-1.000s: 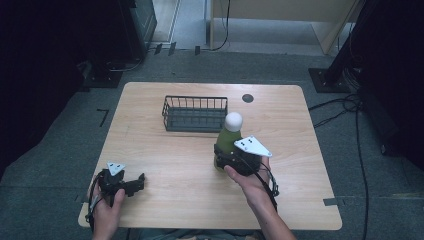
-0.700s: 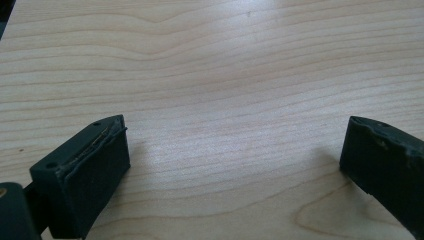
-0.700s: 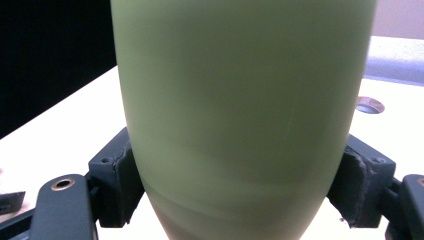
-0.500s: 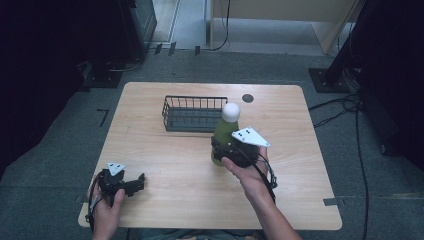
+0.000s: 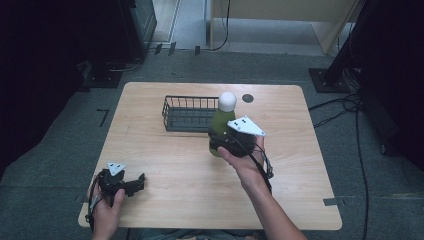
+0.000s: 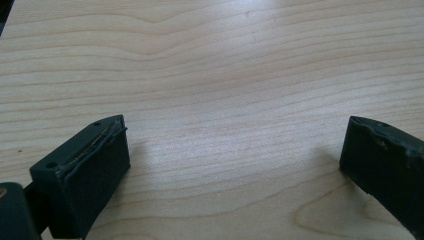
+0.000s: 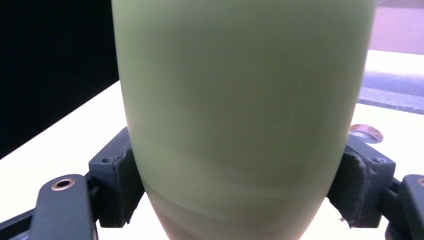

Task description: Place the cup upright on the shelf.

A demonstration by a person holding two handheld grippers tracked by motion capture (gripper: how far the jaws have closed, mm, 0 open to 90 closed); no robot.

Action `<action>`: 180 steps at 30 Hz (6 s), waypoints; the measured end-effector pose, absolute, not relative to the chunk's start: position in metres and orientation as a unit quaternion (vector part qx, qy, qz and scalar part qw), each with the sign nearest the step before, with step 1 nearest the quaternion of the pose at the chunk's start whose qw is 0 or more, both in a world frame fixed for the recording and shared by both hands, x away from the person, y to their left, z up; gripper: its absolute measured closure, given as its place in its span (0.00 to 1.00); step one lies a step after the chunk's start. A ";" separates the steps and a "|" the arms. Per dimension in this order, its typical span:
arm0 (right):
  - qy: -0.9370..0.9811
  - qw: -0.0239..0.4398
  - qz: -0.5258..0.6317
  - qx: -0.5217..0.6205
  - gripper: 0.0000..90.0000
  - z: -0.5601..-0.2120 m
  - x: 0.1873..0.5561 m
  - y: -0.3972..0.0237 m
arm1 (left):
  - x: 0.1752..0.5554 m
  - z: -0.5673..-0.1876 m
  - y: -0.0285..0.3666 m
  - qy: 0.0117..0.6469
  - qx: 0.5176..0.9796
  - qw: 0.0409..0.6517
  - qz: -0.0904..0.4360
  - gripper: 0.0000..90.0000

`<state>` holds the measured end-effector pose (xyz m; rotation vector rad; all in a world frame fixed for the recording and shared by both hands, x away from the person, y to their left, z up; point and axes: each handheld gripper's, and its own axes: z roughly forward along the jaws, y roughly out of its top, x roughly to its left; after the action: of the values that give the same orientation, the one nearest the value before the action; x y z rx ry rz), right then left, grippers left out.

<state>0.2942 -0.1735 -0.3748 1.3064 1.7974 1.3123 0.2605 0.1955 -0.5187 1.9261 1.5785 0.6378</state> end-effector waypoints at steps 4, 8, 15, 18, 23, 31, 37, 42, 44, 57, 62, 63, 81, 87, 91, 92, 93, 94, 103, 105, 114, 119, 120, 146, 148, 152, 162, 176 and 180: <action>0.667 0.282 0.487 0.488 0.23 -0.371 0.302 -0.172 | 0.260 -0.519 0.195 0.589 0.719 0.281 0.238 0.00; 0.664 0.286 0.487 0.490 0.23 -0.365 0.310 -0.171 | 0.260 -0.519 0.195 0.589 0.719 0.282 0.238 0.00; 0.659 0.295 0.487 0.491 0.23 -0.356 0.322 -0.168 | 0.260 -0.518 0.195 0.589 0.720 0.281 0.237 0.00; 0.656 0.299 0.488 0.492 0.23 -0.352 0.328 -0.165 | 0.260 -0.518 0.195 0.589 0.720 0.281 0.237 0.00; 0.648 0.306 0.491 0.495 0.23 -0.346 0.339 -0.160 | 0.260 -0.518 0.195 0.589 0.720 0.281 0.237 0.00; 0.636 0.317 0.490 0.504 0.23 -0.340 0.361 -0.156 | 0.260 -0.519 0.195 0.588 0.720 0.282 0.237 0.00; 0.631 0.321 0.487 0.511 0.23 -0.340 0.379 -0.153 | 0.260 -0.519 0.195 0.588 0.720 0.282 0.237 0.00; 0.629 0.323 0.482 0.517 0.23 -0.340 0.393 -0.151 | 0.260 -0.519 0.195 0.588 0.720 0.282 0.237 0.00; 0.627 0.322 0.484 0.518 0.23 -0.340 0.397 -0.150 | 0.260 -0.519 0.195 0.587 0.721 0.282 0.237 0.00; 0.625 0.324 0.476 0.526 0.23 -0.347 0.426 -0.144 | 0.260 -0.519 0.195 0.587 0.721 0.283 0.236 0.00; 0.632 0.322 0.468 0.528 0.23 -0.354 0.431 -0.140 | 0.260 -0.519 0.195 0.586 0.722 0.282 0.236 0.00; 0.632 0.321 0.466 0.529 0.23 -0.356 0.432 -0.140 | 0.260 -0.519 0.195 0.586 0.722 0.282 0.236 0.00; 0.645 0.314 0.443 0.538 0.23 -0.384 0.443 -0.143 | 0.260 -0.518 0.195 0.584 0.724 0.282 0.235 0.00; 0.647 0.315 0.448 0.530 0.23 -0.388 0.440 -0.146 | 0.260 -0.518 0.195 0.584 0.724 0.282 0.235 0.00; 0.649 0.312 0.449 0.529 0.23 -0.388 0.439 -0.147 | 0.260 -0.518 0.195 0.584 0.724 0.282 0.235 0.00; 0.650 0.311 0.449 0.529 0.23 -0.388 0.438 -0.147 | 0.260 -0.518 0.195 0.584 0.724 0.282 0.235 0.00; 0.650 0.311 0.449 0.529 0.23 -0.388 0.438 -0.147 | 0.260 -0.518 0.195 0.584 0.724 0.282 0.235 0.00; 0.651 0.306 0.452 0.528 0.22 -0.388 0.438 -0.148 | 0.260 -0.518 0.195 0.584 0.724 0.282 0.235 0.00; 0.663 0.291 0.446 0.526 0.12 -0.388 0.434 -0.152 | 0.260 -0.518 0.195 0.583 0.725 0.282 0.235 0.00; 0.666 0.288 0.444 0.526 0.11 -0.388 0.433 -0.153 | 0.260 -0.518 0.195 0.583 0.725 0.282 0.235 0.00; 0.671 0.285 0.449 0.516 0.09 -0.385 0.420 -0.162 | 0.260 -0.518 0.195 0.583 0.725 0.282 0.235 0.00; 0.674 0.285 0.454 0.510 0.08 -0.384 0.411 -0.169 | 0.260 -0.518 0.195 0.583 0.725 0.282 0.235 0.00; 0.674 0.284 0.455 0.509 0.08 -0.384 0.409 -0.169 | 0.260 -0.518 0.195 0.583 0.725 0.282 0.235 0.00; 0.683 0.272 0.458 0.500 0.01 -0.402 0.344 -0.223 | 0.260 -0.518 0.195 0.583 0.725 0.282 0.236 0.00; 0.681 0.271 0.458 0.502 0.01 -0.403 0.339 -0.228 | 0.260 -0.519 0.195 0.583 0.724 0.283 0.236 0.00; 0.680 0.272 0.457 0.505 0.00 -0.406 0.327 -0.240 | 0.260 -0.519 0.195 0.582 0.725 0.283 0.236 0.00; 0.675 0.276 0.445 0.519 0.00 -0.420 0.301 -0.272 | 0.260 -0.518 0.195 0.582 0.725 0.282 0.236 0.00; 0.665 0.281 0.418 0.551 0.00 -0.447 0.271 -0.318 | 0.260 -0.518 0.195 0.582 0.725 0.282 0.236 0.00; 0.661 0.282 0.410 0.561 0.00 -0.452 0.264 -0.331 | 0.260 -0.518 0.195 0.582 0.725 0.282 0.236 0.00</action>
<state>0.2640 -0.3307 -0.4522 1.5032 1.7714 1.0977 0.2602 0.1950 -0.5185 1.9433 1.5597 0.6312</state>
